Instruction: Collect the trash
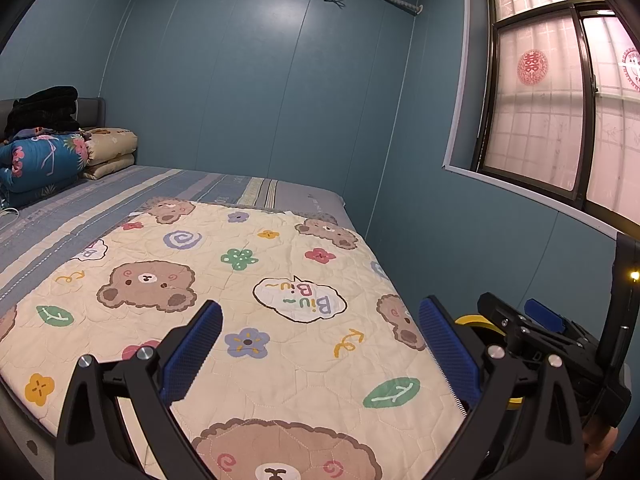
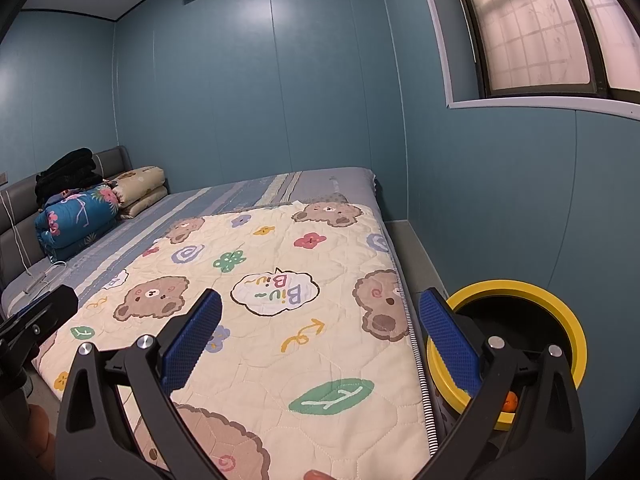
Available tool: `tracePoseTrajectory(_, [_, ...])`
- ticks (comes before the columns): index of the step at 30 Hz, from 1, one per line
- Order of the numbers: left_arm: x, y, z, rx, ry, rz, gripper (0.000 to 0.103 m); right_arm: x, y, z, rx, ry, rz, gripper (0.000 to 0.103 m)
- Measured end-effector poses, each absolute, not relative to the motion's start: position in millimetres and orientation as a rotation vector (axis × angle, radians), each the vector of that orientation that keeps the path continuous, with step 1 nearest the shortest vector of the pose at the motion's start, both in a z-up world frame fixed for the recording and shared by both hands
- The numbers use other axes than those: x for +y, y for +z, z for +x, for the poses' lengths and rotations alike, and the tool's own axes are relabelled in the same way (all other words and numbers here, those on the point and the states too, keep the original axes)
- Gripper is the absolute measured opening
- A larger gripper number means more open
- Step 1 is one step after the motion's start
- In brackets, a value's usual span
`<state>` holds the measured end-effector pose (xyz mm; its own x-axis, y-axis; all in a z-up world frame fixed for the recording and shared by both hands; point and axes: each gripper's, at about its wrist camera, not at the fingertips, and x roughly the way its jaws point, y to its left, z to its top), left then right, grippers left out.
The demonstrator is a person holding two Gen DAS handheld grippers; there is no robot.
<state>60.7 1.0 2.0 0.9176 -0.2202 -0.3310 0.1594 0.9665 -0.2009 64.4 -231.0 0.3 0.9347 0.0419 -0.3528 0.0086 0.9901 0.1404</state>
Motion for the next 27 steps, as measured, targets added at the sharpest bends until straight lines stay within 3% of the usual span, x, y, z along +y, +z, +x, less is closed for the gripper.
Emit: tracePoseTrajectory(27, [2.7, -3.7, 65.8, 0.374, -0.211, -0.161, 0.095, -227.9, -7.4, 68.4, 0.392, 0.008, 0.161, 0.095])
